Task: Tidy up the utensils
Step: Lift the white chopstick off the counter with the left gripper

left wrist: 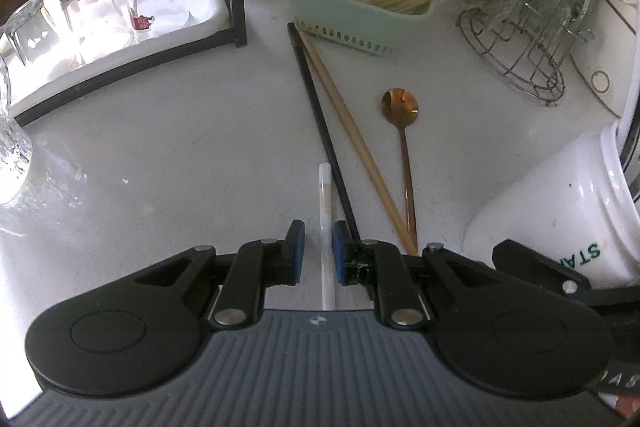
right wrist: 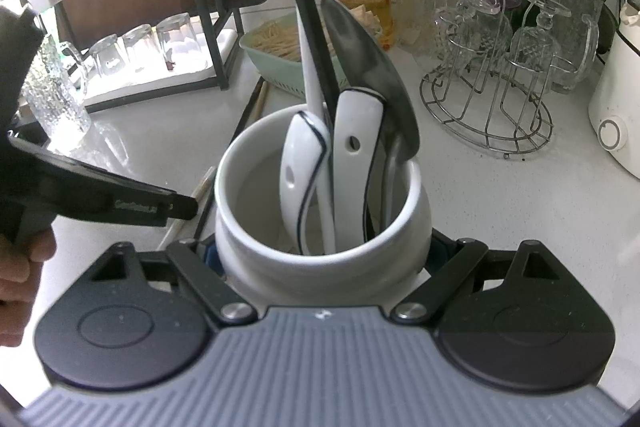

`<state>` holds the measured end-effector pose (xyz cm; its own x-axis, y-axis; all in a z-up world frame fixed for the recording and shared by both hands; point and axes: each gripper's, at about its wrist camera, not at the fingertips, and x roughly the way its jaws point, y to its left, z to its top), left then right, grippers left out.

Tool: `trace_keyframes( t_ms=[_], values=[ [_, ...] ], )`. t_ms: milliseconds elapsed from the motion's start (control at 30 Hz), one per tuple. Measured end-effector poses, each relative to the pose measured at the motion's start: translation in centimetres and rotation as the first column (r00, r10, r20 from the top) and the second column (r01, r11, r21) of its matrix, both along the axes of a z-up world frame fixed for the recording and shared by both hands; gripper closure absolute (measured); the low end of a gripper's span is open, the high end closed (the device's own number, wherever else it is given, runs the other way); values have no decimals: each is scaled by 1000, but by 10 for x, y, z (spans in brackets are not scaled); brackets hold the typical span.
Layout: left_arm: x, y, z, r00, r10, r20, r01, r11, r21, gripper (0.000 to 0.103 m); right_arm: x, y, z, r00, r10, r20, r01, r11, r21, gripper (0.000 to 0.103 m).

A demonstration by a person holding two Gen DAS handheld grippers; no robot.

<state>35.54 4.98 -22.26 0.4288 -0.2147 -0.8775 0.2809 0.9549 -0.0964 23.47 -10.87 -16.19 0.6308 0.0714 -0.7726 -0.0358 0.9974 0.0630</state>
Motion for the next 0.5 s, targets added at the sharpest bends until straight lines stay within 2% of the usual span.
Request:
trace_keyframes(
  t_ms=[233, 367, 500],
  values=[
    [6, -7, 0, 1000, 9, -9, -8, 1000, 29, 85, 0, 0, 0, 1000, 2, 5, -2, 1000, -1, 11],
    [10, -9, 1, 998, 42, -43, -41, 999, 23, 85, -1, 0, 0, 1000, 3, 6, -3, 1000, 1, 11],
    [13, -13, 1, 997, 61, -45, -60, 997, 39, 87, -1, 0, 0, 1000, 4, 6, -4, 1000, 1, 11]
  ],
)
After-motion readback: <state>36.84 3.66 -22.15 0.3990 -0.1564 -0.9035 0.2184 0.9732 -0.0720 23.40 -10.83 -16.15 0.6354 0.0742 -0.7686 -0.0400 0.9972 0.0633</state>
